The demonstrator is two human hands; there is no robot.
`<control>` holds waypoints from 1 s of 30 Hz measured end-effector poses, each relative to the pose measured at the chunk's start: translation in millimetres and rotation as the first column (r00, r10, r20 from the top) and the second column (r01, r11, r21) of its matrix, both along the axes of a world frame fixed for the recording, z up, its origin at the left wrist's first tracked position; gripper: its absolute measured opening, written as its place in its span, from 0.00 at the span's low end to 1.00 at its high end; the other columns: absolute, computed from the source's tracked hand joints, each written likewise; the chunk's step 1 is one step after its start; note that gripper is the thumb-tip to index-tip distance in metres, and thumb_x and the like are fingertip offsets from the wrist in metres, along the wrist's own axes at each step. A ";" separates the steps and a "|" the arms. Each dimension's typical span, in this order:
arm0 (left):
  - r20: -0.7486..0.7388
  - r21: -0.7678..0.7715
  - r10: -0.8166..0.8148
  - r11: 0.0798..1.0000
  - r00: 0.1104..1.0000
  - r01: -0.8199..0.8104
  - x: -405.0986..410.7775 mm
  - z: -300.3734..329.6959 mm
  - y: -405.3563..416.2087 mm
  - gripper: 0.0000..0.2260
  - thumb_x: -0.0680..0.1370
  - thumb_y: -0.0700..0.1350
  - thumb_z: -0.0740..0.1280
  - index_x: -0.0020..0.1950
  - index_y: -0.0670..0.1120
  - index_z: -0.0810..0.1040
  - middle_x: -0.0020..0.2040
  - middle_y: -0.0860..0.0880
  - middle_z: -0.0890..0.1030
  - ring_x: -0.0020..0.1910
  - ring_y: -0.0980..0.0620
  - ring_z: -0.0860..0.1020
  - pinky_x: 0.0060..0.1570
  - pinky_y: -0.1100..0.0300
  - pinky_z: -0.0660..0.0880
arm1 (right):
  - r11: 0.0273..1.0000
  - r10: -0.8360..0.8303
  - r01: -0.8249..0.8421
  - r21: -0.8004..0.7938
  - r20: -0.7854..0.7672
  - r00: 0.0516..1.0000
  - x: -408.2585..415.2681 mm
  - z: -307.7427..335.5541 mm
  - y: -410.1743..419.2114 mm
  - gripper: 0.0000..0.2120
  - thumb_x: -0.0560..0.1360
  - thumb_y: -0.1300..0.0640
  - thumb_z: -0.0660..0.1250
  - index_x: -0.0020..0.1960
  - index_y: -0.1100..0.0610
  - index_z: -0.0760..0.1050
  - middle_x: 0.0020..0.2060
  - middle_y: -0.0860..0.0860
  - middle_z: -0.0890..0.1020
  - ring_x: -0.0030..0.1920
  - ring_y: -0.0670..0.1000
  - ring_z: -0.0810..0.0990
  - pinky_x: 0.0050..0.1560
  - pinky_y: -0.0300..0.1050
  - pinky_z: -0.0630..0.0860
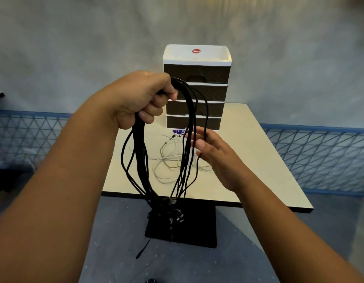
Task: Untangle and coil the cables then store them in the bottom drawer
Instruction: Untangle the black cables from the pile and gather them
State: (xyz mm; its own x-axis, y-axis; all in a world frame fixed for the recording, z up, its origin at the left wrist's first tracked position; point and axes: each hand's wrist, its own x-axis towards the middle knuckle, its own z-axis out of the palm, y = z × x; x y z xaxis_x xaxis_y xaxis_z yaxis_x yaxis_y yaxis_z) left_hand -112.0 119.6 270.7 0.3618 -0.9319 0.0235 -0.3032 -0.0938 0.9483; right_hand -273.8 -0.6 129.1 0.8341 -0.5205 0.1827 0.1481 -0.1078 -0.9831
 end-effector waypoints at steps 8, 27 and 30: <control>-0.037 -0.023 0.044 0.999 0.998 -0.045 43.3 -6.4 0.8 0.11 0.77 0.42 0.57 0.36 0.47 0.72 0.24 0.54 0.57 0.22 0.57 0.52 0.20 0.69 0.53 | 0.997 0.076 -0.072 0.031 -0.120 0.990 51.1 -52.1 15.1 0.12 0.78 0.50 0.64 0.47 0.59 0.76 0.34 0.52 0.77 0.41 0.52 0.81 0.57 0.56 0.76; -0.067 0.062 -0.085 0.994 0.994 0.089 124.0 -36.3 -42.0 0.11 0.78 0.39 0.57 0.36 0.45 0.72 0.25 0.53 0.57 0.23 0.56 0.52 0.23 0.69 0.51 | 0.471 -0.518 -0.308 -0.826 -0.542 0.661 114.0 -164.5 -77.6 0.39 0.72 0.24 0.45 0.78 0.39 0.40 0.79 0.50 0.40 0.78 0.61 0.37 0.75 0.65 0.40; -0.070 0.067 -0.100 0.992 0.992 0.105 129.2 -37.5 -53.8 0.12 0.78 0.39 0.57 0.35 0.45 0.72 0.25 0.53 0.57 0.23 0.56 0.52 0.23 0.69 0.51 | 0.493 -0.521 -0.334 -0.803 -0.581 0.625 133.4 -174.7 -92.7 0.40 0.73 0.25 0.48 0.78 0.39 0.39 0.79 0.49 0.39 0.78 0.62 0.37 0.75 0.64 0.38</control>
State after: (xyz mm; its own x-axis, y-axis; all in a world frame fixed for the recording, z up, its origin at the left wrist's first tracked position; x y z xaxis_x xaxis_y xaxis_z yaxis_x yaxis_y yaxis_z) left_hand 17.2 65.7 233.2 0.2628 -0.9627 -0.0648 -0.2509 -0.1330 0.9588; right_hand -140.4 -93.3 -45.6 0.8243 -0.5646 -0.0417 -0.5647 -0.8148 -0.1315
